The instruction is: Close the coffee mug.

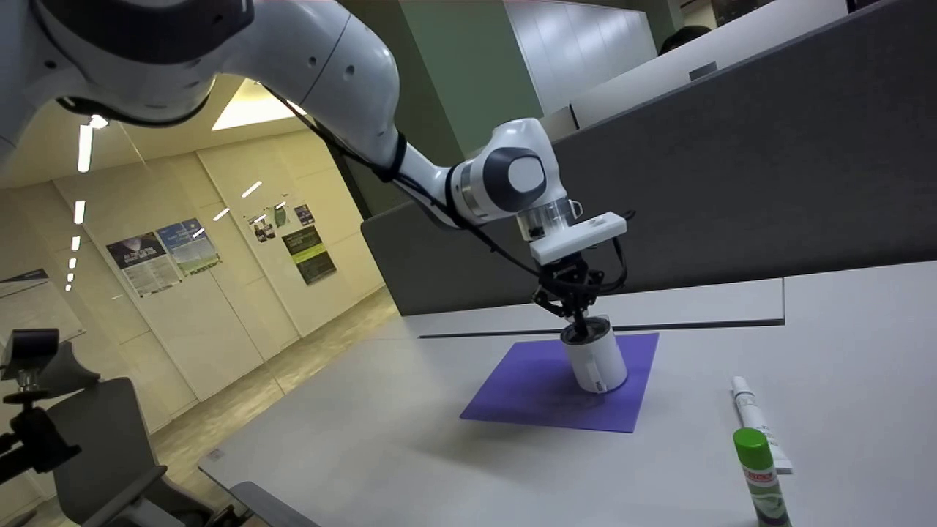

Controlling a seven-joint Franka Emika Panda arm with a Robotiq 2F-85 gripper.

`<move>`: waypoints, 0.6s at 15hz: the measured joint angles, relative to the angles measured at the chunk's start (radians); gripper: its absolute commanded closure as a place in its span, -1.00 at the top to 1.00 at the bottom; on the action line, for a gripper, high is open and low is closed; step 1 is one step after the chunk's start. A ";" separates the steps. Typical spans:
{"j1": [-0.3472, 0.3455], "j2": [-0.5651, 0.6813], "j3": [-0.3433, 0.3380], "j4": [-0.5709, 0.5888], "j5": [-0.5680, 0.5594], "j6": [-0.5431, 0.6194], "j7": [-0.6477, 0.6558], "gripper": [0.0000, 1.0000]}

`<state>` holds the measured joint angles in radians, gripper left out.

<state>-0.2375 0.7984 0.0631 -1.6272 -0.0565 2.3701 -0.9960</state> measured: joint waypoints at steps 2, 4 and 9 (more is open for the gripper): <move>0.000 -0.001 -0.005 0.002 0.000 0.031 0.001 -0.40; -0.001 -0.013 -0.006 0.002 0.000 0.053 0.000 -0.28; -0.004 -0.090 0.007 -0.004 0.003 -0.019 -0.012 0.42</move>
<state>-0.2411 0.7087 0.0698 -1.6311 -0.0533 2.3514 -1.0080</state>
